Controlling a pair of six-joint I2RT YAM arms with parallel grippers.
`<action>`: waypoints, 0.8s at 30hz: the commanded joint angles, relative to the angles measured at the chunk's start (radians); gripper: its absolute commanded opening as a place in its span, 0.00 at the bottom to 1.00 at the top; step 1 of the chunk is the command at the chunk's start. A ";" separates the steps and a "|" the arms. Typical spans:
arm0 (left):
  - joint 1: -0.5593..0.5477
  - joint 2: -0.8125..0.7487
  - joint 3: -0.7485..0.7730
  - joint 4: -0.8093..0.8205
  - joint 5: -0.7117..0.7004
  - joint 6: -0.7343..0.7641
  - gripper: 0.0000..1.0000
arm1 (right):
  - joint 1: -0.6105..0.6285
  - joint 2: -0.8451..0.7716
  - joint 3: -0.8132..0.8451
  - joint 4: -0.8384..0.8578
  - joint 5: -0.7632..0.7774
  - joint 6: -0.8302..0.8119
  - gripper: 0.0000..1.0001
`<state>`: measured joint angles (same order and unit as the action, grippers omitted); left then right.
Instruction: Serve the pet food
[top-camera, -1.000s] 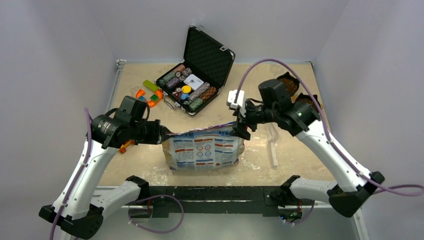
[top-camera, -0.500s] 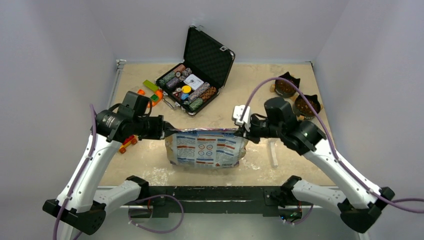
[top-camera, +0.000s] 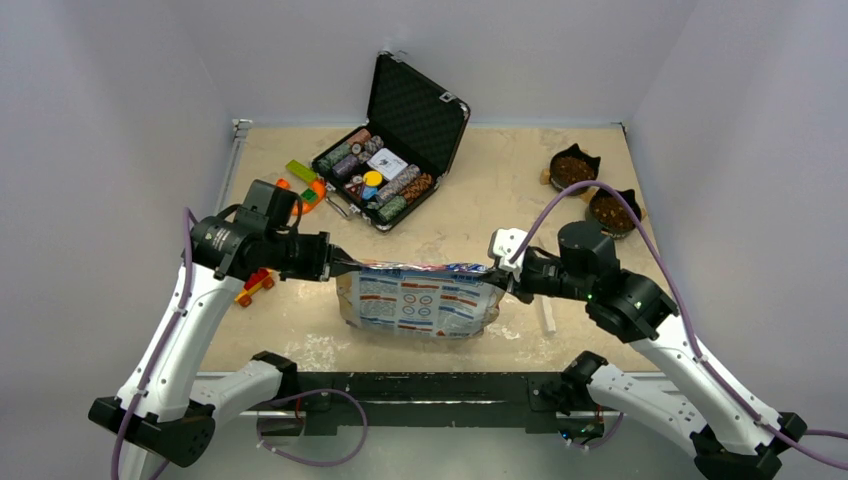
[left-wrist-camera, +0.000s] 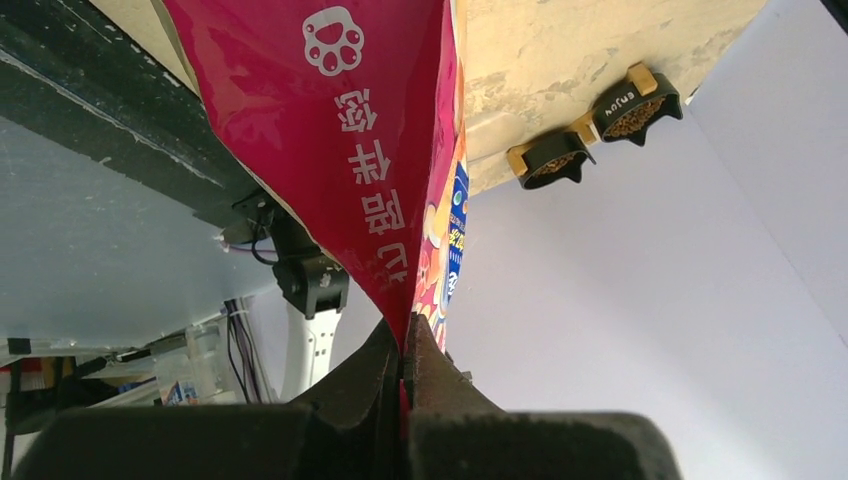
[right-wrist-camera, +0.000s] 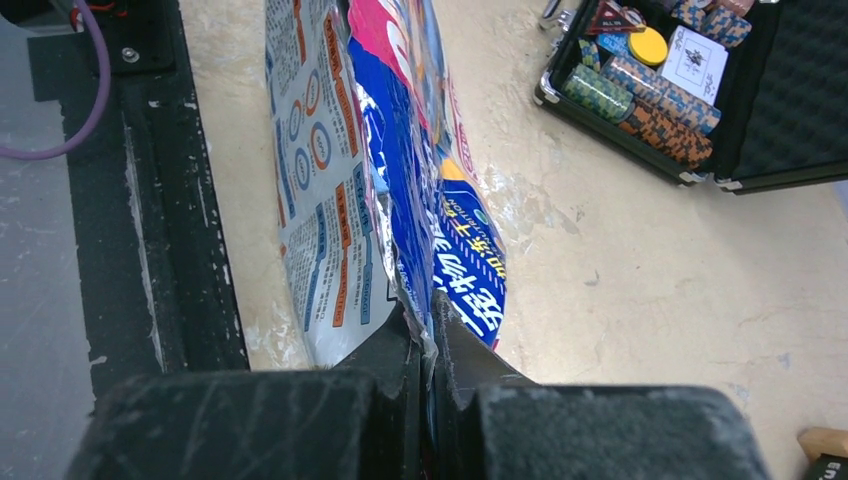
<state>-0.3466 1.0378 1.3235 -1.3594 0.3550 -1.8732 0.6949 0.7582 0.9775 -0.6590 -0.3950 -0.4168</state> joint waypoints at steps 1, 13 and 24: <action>0.070 -0.052 0.051 -0.016 -0.159 0.053 0.04 | -0.047 -0.048 0.070 -0.146 0.046 0.001 0.00; -0.163 -0.009 0.059 0.074 -0.093 0.010 0.72 | 0.177 0.197 0.234 -0.075 0.051 0.025 0.54; -0.295 0.184 0.248 0.086 -0.118 0.016 0.72 | 0.352 0.470 0.453 -0.062 0.373 0.061 0.54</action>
<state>-0.6022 1.1908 1.5200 -1.2926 0.2569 -1.8469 1.0065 1.1782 1.3445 -0.7383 -0.1791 -0.3828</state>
